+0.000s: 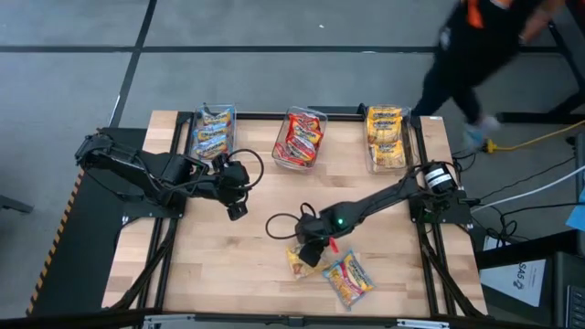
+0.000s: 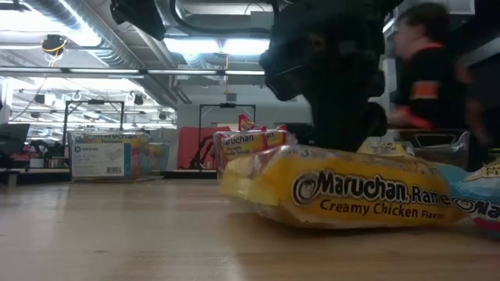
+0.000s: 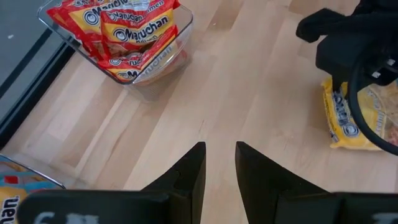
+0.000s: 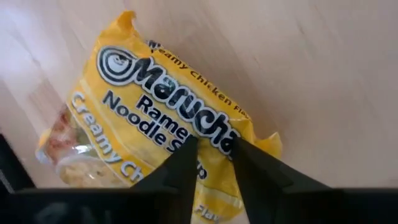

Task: Sort Maruchan noodles
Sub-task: Put the yellow noodle pack in the right transparent basket

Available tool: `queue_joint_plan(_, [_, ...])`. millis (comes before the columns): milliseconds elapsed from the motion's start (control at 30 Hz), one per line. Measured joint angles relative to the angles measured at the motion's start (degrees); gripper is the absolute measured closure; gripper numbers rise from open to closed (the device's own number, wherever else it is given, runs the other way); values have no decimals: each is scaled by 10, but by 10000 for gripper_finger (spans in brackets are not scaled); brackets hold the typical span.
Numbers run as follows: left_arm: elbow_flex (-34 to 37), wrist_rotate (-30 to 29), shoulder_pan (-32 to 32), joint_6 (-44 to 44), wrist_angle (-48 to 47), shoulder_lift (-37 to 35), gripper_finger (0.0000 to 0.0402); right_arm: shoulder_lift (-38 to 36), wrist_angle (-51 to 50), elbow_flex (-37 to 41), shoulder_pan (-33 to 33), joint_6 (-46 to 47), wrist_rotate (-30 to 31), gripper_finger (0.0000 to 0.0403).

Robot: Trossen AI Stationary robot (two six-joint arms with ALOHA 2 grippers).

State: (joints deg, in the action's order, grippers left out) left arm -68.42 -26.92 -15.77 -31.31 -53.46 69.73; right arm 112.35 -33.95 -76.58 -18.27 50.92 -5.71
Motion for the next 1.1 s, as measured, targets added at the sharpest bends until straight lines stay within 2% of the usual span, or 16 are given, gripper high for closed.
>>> queue_joint_plan(167, [0, 0, 0, 0, 0, 0, 321, 2, 29, 1, 7, -7, 2, 387])
queue_joint_plan(367, [0, 0, 0, 0, 0, 0, 321, 5, 18, -24, 21, -60, 11, 400])
queue_joint_plan(467, [0, 0, 0, 0, 0, 0, 321, -3, -34, -67, 34, -92, 29, 401])
queue_joint_plan(533, [0, 0, 0, 0, 0, 0, 321, -12, -105, -108, 39, -112, 51, 401])
queue_joint_plan(700, [0, 0, 0, 0, 0, 0, 321, -27, -338, -249, 40, -149, 173, 402])
queue_joint_plan(867, [0, 0, 0, 0, 0, 0, 321, -38, -541, -397, 41, -136, 296, 402])
queue_joint_plan(933, [0, 1, 0, 0, -1, 0, 321, -46, -559, -432, 41, -128, 327, 402])
queue_joint_plan(1000, [0, 1, 0, 0, -2, 0, 321, -74, -552, -436, 41, -141, 343, 402])
queue_joint_plan(1100, [0, 2, 0, 0, -6, 0, 321, -116, -557, -426, 52, -115, 404, 402])
